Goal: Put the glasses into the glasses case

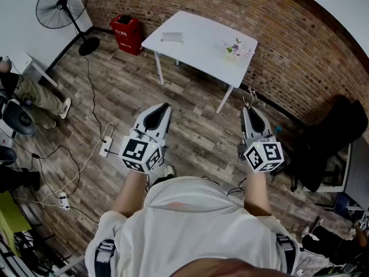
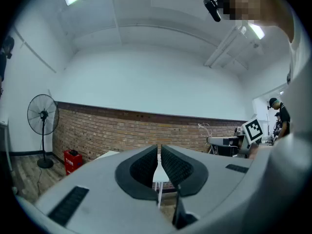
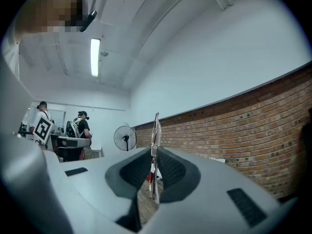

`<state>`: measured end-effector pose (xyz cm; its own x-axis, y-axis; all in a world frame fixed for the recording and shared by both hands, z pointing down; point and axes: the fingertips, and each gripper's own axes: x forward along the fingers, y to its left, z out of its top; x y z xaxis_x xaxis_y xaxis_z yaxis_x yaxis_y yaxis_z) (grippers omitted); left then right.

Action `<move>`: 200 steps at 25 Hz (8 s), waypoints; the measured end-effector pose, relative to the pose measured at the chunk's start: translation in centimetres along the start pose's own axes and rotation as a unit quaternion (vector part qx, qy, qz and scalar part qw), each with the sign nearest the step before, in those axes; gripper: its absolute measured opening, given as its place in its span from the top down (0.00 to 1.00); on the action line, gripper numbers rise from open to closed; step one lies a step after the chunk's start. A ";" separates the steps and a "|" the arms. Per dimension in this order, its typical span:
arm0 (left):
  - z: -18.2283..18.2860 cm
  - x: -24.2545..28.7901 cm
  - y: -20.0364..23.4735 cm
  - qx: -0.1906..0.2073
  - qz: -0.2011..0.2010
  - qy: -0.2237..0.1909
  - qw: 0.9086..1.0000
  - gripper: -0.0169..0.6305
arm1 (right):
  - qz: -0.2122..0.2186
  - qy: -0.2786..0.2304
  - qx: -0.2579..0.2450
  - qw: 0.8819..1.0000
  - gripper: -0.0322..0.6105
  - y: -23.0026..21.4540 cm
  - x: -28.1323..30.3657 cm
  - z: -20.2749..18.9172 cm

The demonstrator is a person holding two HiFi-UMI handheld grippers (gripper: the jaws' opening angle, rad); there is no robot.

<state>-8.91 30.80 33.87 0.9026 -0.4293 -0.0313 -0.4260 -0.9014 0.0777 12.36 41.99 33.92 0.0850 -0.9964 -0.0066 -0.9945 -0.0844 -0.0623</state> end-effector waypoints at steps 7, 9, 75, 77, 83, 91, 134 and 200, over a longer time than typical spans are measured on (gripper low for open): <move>0.5 -0.1 0.2 0.000 -0.004 -0.001 1.000 0.92 | 0.002 -0.003 -0.005 1.000 0.81 0.6 0.1 0.5; 0.4 0.1 0.0 0.002 -0.006 0.000 1.000 0.92 | 0.002 -0.004 -0.004 1.000 0.81 0.5 0.1 0.4; -3.0 29.0 27.6 -0.028 0.118 0.056 0.991 0.92 | 0.139 0.072 0.068 0.985 0.80 -13.2 43.8 -6.5; -3.3 30.1 29.2 -0.033 0.116 0.054 0.991 0.92 | 0.137 0.076 0.064 0.986 0.80 -13.3 45.6 -6.7; -3.8 34.3 35.7 -0.050 0.091 0.047 0.993 0.92 | 0.113 0.083 0.051 0.989 0.80 -13.2 52.1 -6.6; -2.1 38.0 46.2 -0.045 0.063 0.047 0.996 0.92 | 0.085 0.089 0.039 0.992 0.80 -10.5 61.8 -5.4; -11.5 38.5 56.7 -0.138 0.181 0.138 0.964 0.92 | 0.459 0.580 -0.201 0.642 0.80 -4.7 77.6 -37.6; -1.4 49.1 50.1 -0.048 0.027 0.050 0.997 0.92 | 0.137 0.075 -0.003 0.988 0.87 -12.0 72.2 -2.1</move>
<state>14.13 -35.40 37.59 0.8827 -0.4641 0.0745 -0.4698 -0.8660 0.1711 30.32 -28.98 36.33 -0.1972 -0.9722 0.1261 -0.9793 0.1893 -0.0722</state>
